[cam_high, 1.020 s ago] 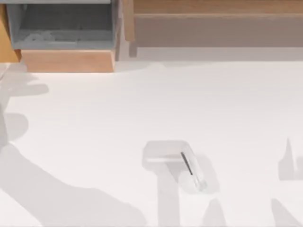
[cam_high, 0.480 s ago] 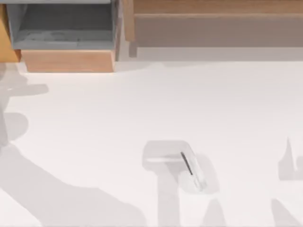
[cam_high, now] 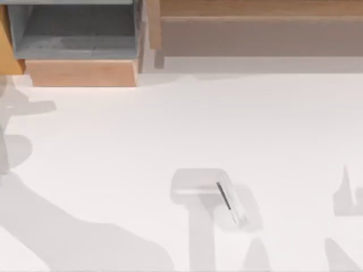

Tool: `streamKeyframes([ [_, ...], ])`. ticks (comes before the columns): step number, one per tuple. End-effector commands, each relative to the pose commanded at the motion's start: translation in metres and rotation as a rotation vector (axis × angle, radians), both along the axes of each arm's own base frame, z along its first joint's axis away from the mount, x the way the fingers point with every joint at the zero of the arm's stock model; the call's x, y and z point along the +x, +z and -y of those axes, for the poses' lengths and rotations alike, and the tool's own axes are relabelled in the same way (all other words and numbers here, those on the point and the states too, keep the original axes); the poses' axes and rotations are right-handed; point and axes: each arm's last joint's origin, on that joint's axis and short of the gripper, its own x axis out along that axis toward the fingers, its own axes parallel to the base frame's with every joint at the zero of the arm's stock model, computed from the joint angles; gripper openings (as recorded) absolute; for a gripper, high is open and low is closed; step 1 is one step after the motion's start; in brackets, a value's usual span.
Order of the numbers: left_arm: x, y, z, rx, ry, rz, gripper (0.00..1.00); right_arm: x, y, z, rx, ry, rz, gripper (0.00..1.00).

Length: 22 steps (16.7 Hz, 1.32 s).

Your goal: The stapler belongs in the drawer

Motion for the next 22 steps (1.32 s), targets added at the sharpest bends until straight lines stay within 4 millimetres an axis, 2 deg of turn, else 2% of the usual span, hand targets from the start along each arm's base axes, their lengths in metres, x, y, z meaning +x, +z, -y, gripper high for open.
streamKeyframes([
  [5,-0.005,-0.004,-0.003,-0.01,0.007,-0.015,0.0,0.0,0.0,0.0,0.0,0.0,0.0,1.0],
  [12,-0.059,-0.006,-0.002,-0.017,0.003,-0.022,0.0,0.0,0.0,0.0,0.0,0.0,0.0,1.0],
  [18,-0.064,-0.007,-0.003,-0.016,0.004,-0.024,0.0,0.0,0.0,0.0,0.0,0.0,0.0,1.0],
  [22,-0.091,-0.009,-0.006,-0.035,0.014,-0.033,0.0,0.0,0.0,0.0,0.0,0.0,0.0,1.0],
])
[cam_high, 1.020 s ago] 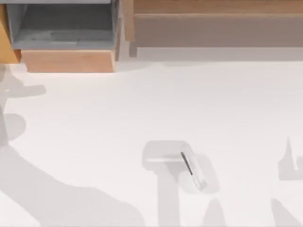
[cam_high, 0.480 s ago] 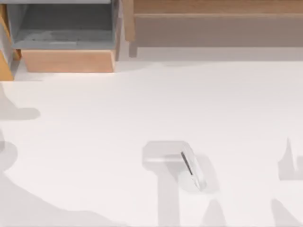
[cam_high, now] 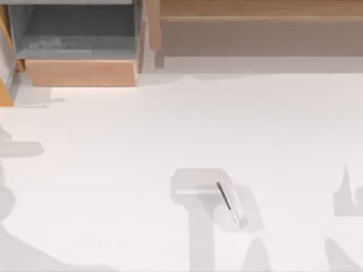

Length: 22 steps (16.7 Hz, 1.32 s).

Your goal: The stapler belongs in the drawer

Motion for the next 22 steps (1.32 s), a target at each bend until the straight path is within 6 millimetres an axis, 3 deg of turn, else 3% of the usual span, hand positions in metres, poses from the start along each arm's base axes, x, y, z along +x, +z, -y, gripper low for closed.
streamKeyframes([
  [4,-0.031,0.002,0.002,0.014,-0.011,0.007,0.0,0.0,0.0,0.0,0.0,0.0,0.0,1.0],
  [11,-0.039,0.002,0.001,0.022,-0.01,0.01,0.0,0.0,0.0,0.0,0.0,0.0,0.0,1.0],
  [18,-0.094,0.001,0.001,0.017,-0.012,0.007,0.0,0.0,0.0,0.0,0.0,0.0,0.0,1.0],
  [22,-0.097,0.002,0.001,0.019,-0.012,0.009,0.0,0.0,0.0,0.0,0.0,0.0,0.0,1.0],
])
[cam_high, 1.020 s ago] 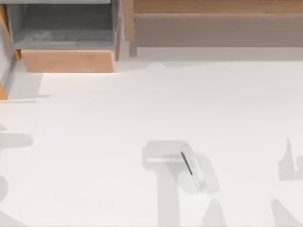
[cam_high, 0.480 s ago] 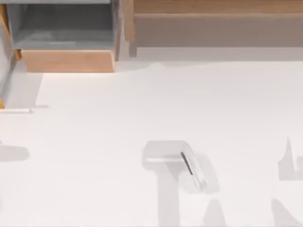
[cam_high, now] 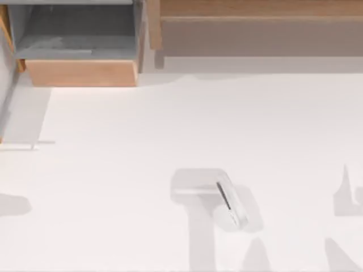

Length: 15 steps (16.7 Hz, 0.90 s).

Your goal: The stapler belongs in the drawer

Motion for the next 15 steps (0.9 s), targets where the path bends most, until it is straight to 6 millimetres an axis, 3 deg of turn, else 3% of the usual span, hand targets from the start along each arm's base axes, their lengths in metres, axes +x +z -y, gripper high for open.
streamKeyframes([
  [13,0.0,0.0,0.0,0.0,0.0,0.0,0.98,0.0,0.0,0.0,0.0,0.0,0.0,1.0],
  [15,0.0,0.0,0.0,0.0,0.0,0.0,1.0,0.0,0.0,0.0,0.0,0.0,0.0,1.0],
])
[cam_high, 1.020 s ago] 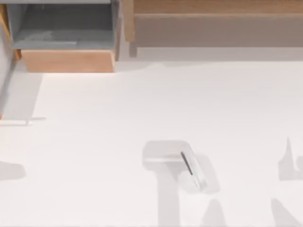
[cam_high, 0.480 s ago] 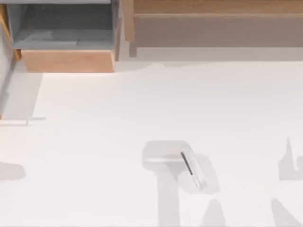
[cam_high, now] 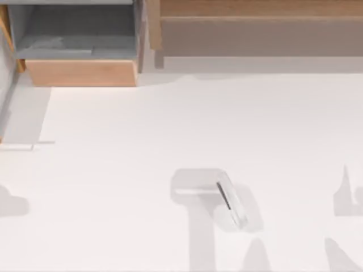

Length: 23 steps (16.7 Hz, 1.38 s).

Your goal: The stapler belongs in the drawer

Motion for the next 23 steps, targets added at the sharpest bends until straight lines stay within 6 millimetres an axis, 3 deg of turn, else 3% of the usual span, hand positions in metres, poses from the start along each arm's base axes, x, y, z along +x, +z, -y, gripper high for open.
streamKeyframes([
  [7,0.001,0.0,0.0,0.001,-0.001,0.001,1.0,0.0,0.0,0.0,0.0,0.0,0.0,1.0],
  [13,-0.019,0.0,0.0,0.001,-0.001,0.001,1.0,0.0,0.0,0.0,0.0,0.0,0.0,1.0],
  [17,-0.018,-0.001,0.0,-0.002,-0.004,-0.002,1.0,0.0,0.0,0.0,0.0,0.0,0.0,1.0],
  [20,-0.016,0.003,0.011,-0.072,-0.056,-0.021,1.0,0.0,0.0,0.0,0.0,0.0,0.0,1.0],
  [23,-0.006,0.011,0.034,-0.252,-0.171,-0.081,1.0,0.0,0.0,0.0,0.0,0.0,0.0,1.0],
])
